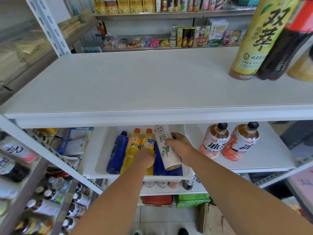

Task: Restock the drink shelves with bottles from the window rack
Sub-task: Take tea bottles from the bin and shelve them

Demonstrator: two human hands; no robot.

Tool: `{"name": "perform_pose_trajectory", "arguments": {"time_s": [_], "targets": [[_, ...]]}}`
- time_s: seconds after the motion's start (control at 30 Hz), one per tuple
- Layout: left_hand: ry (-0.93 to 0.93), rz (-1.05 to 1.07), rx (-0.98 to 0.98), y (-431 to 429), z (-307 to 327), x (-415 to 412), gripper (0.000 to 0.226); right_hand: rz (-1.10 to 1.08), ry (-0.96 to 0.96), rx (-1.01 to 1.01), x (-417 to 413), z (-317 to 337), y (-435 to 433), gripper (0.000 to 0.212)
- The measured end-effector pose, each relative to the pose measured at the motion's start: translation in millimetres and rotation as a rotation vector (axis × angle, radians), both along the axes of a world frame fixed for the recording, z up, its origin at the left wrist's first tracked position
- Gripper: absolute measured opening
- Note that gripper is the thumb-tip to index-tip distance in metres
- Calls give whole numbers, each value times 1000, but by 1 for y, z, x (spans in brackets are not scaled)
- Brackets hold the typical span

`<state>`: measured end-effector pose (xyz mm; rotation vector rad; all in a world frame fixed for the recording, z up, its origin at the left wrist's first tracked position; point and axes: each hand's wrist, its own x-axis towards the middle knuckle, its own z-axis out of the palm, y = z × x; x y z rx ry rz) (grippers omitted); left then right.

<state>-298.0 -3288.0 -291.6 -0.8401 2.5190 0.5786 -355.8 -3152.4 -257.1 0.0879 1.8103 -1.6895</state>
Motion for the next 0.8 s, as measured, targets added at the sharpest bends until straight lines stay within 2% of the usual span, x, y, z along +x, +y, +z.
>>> {"name": "perform_pose_trajectory", "arguments": {"time_s": [0.2, 0.27, 0.4, 0.43, 0.53, 0.57, 0.63, 0.67, 0.7, 0.77, 0.8], "targets": [[67, 166, 61, 1, -4, 0, 37, 34, 6, -64, -4, -3, 6, 40], [93, 266, 137, 1, 7, 1, 43, 40, -7, -97, -2, -2, 4, 34], [278, 583, 454, -4, 28, -1, 63, 46, -51, -159, -2, 1, -5, 47], [305, 638, 517, -6, 33, 0, 65, 59, -63, -175, -2, 3, -8, 45], [405, 757, 619, -14, 49, 16, 67, 81, -72, -204, 5, 9, -17, 15], [430, 795, 652, -17, 53, 24, 74, 86, -73, -204, 10, 11, -20, 10], [507, 861, 694, -28, 46, 40, 94, 115, -83, -216, 20, 15, -25, 17], [544, 894, 710, -33, 46, 52, 96, 140, -77, -221, 26, 18, -28, 23], [580, 922, 725, -32, 53, 67, 85, 170, -69, -223, 33, 21, -30, 28], [648, 968, 770, -23, 70, 100, 48, 234, -42, -207, 53, 26, -34, 31], [678, 993, 784, -21, 73, 117, 40, 266, -23, -193, 66, 30, -36, 30]]}}
